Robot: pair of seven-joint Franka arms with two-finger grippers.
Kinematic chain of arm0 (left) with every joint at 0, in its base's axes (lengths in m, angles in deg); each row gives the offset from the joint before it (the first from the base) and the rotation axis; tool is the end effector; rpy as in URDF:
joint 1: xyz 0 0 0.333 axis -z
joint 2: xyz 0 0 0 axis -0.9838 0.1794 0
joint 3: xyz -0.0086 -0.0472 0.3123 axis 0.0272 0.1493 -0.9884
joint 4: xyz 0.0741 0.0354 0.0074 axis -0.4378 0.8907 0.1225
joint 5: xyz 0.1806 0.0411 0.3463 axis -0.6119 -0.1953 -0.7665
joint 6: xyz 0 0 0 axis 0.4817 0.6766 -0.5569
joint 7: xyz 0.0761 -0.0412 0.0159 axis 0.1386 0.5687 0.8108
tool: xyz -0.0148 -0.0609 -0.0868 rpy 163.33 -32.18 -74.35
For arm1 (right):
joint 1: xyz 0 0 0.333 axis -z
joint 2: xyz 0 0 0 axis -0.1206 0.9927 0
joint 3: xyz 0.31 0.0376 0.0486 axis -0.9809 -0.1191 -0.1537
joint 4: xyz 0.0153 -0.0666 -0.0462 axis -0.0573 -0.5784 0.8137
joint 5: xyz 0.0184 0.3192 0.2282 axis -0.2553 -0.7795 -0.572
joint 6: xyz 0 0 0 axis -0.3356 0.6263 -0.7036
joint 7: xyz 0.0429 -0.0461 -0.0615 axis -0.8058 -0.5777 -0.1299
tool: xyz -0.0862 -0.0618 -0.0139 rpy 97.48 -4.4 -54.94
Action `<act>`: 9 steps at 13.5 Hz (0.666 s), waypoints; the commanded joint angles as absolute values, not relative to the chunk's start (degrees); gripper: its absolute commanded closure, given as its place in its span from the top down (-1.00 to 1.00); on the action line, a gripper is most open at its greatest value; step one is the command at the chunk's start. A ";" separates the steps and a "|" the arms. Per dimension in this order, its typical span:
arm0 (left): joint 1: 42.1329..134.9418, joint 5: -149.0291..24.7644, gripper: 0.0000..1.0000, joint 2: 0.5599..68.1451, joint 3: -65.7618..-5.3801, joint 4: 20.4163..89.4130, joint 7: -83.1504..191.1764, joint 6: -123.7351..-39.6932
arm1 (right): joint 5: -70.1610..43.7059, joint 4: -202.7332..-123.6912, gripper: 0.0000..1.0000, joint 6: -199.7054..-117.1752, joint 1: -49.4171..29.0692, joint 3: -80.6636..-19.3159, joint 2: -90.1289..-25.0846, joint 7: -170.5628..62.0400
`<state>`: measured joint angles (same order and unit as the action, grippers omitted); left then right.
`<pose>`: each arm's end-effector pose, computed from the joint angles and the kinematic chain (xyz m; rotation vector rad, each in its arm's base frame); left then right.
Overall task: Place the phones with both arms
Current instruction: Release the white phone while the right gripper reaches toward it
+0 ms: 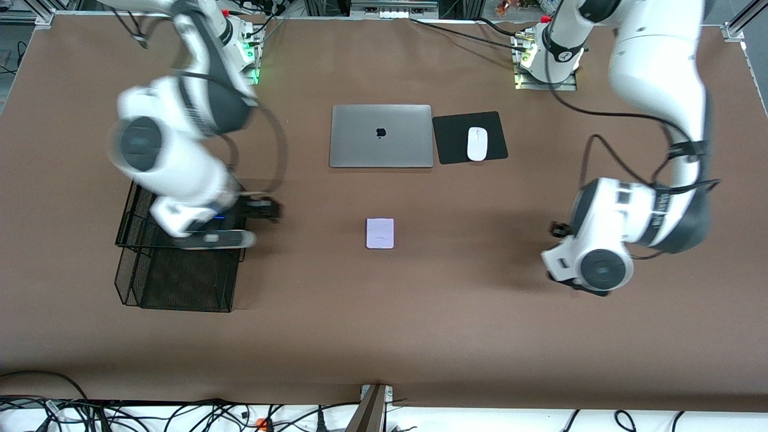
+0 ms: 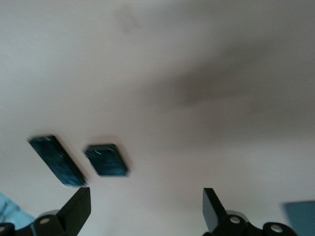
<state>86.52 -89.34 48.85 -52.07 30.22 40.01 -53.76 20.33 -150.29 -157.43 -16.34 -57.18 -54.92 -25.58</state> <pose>0.6818 -0.0644 0.3039 -2.7334 0.4795 0.6362 0.6277 0.2932 0.4090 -3.0636 0.0047 -0.0129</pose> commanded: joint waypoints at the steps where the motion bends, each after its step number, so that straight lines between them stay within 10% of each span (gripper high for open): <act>1: 77.85 -90.90 1.00 34.51 -51.17 53.24 32.91 -69.09 | 19.93 -147.52 1.00 -165.56 -20.31 -56.67 -48.31 -18.49; 9: 63.94 -84.50 1.00 28.42 -50.56 72.52 34.81 -93.64 | 20.28 -142.85 1.00 -180.79 -29.72 -56.67 -33.36 -10.91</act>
<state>65.71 -87.24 32.81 -51.68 65.50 33.17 -88.92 20.32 -145.10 -179.11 -28.99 -57.09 -35.37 -11.54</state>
